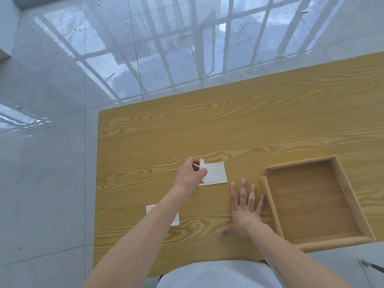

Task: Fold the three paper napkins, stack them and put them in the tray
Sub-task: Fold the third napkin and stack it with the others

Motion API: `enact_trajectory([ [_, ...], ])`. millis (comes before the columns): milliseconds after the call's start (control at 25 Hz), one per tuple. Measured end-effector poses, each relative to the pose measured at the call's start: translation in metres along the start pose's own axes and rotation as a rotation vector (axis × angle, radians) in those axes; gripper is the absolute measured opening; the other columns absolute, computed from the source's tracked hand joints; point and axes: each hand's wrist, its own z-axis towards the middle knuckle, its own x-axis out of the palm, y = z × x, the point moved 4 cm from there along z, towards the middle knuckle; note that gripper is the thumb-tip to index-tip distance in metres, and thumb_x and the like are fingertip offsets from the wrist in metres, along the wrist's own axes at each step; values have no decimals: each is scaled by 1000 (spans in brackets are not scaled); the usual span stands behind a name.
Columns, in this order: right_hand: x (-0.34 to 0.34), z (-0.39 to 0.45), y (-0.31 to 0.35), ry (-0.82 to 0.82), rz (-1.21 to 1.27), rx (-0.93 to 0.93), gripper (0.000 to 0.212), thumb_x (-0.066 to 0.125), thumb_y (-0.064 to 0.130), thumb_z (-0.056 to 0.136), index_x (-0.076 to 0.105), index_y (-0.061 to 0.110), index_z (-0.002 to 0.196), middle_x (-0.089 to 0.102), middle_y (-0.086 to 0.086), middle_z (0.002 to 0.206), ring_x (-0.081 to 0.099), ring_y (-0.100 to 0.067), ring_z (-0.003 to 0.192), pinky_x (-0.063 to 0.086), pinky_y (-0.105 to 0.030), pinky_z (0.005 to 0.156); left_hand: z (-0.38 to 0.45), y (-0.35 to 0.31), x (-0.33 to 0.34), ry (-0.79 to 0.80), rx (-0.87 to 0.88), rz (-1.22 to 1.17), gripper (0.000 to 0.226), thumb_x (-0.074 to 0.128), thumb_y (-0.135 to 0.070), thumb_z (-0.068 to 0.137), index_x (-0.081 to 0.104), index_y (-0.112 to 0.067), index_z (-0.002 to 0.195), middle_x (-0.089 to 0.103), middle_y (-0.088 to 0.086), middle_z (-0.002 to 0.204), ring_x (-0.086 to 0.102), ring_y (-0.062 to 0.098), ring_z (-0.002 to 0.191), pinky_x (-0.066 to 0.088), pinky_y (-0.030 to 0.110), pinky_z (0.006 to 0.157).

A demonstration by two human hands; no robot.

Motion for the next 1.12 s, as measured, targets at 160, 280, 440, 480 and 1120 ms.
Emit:
enact_trajectory([
  [160,2,5,-2,17,-5,8,165,70,84,34,-55,26,125,-65,-12,129,-62,-40,113,-42,-63,86,8,-5,23,28,2,59,17,64,-21,83,54,-22,96,66,-2,83,67,13,64,50,31,55],
  [280,5,9,-3,13,-20,8,166,69,86,31,-54,27,127,-64,-12,131,-61,-40,115,-45,-61,83,12,-3,34,35,-18,101,20,64,-21,83,54,-19,100,68,3,90,70,26,81,56,43,71],
  [440,8,13,-4,-5,-33,12,166,68,86,29,-52,28,128,-64,-11,132,-61,-40,116,-46,-60,83,16,1,43,57,-14,162,26,63,-29,82,52,-22,105,68,0,92,68,23,84,58,47,77],
  [480,8,14,-4,-7,-34,13,166,68,86,29,-52,28,128,-63,-11,132,-60,-40,116,-46,-60,82,16,2,45,63,-14,158,28,64,-33,82,52,-23,106,68,-2,91,68,22,84,58,46,77],
  [1120,-59,9,8,-749,193,-84,66,55,58,87,39,26,143,50,-4,138,46,-27,119,44,-43,92,13,28,-19,-185,241,503,31,66,-32,89,61,-25,119,60,-7,108,54,12,103,48,29,77],
])
